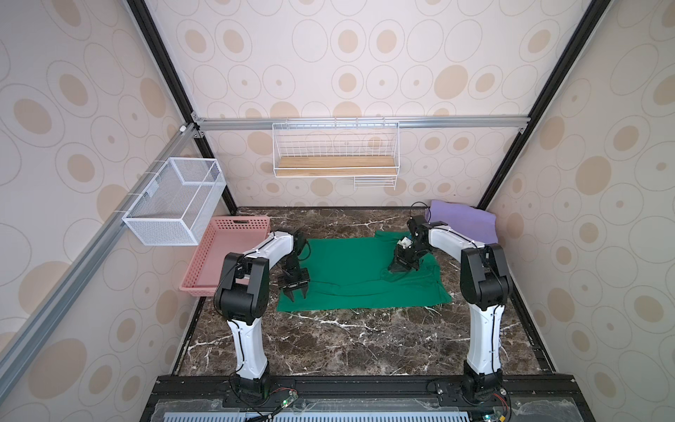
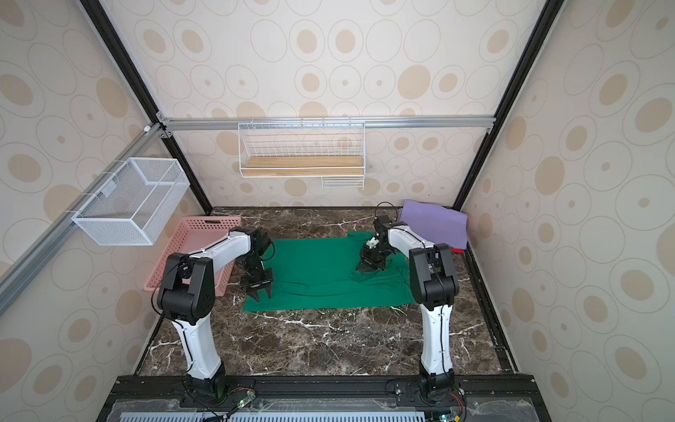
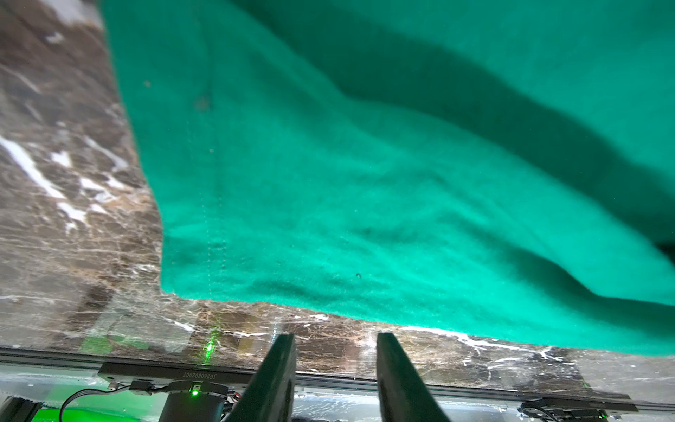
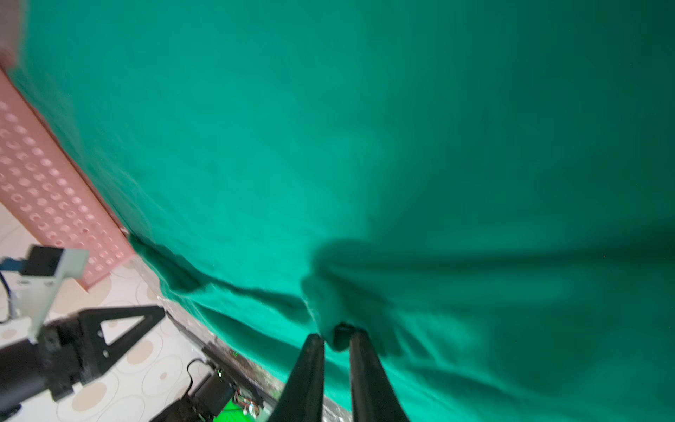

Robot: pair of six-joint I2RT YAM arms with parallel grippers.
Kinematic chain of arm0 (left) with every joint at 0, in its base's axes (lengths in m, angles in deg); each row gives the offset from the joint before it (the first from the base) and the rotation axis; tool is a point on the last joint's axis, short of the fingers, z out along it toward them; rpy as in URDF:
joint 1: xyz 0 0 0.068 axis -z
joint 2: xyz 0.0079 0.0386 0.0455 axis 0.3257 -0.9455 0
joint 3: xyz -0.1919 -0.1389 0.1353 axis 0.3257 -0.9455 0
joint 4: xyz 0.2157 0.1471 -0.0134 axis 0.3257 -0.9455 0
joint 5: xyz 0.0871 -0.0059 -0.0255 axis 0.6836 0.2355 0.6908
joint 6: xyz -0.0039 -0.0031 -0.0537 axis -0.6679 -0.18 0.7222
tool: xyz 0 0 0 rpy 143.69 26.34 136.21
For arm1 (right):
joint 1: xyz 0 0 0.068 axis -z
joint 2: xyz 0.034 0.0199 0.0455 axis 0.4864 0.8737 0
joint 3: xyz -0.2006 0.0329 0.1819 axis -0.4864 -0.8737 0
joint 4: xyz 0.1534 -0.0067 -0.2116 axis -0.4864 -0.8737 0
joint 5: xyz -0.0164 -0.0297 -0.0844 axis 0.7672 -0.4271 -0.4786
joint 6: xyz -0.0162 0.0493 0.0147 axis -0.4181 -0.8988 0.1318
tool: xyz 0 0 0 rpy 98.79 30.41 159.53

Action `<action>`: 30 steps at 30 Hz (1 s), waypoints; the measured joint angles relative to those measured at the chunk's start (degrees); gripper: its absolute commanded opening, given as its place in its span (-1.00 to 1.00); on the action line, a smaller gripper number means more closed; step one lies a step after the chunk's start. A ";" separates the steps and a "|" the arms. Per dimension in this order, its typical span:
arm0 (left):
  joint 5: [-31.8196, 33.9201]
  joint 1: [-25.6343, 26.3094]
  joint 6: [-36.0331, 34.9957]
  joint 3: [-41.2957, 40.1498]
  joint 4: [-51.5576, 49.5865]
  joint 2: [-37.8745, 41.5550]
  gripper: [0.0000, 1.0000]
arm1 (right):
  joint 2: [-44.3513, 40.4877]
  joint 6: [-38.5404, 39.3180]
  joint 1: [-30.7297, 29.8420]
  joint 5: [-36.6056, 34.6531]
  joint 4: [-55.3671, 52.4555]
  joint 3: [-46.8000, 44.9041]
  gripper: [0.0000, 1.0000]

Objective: Fold and stack t-shirts
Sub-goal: Smooth out the T-shirt at the center of the board.

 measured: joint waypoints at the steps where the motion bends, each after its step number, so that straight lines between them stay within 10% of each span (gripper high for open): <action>1: 0.00 0.00 -0.02 -0.11 0.04 0.22 -0.20 | 1.14 0.02 0.02 -0.13 -0.48 2.51 -0.58; 8: 0.00 0.00 -0.44 -2.67 -0.09 2.89 -0.20 | 8.61 2.51 0.55 -2.58 -7.32 19.50 -0.59; 18: -0.07 0.00 -1.68 -4.24 0.04 3.45 -0.20 | -11.34 7.76 3.19 -6.16 -7.82 -7.34 -0.58; 30: -0.13 0.00 -1.92 -8.48 0.39 8.24 -0.19 | -1.75 6.21 3.19 -5.53 -3.72 -7.17 -0.59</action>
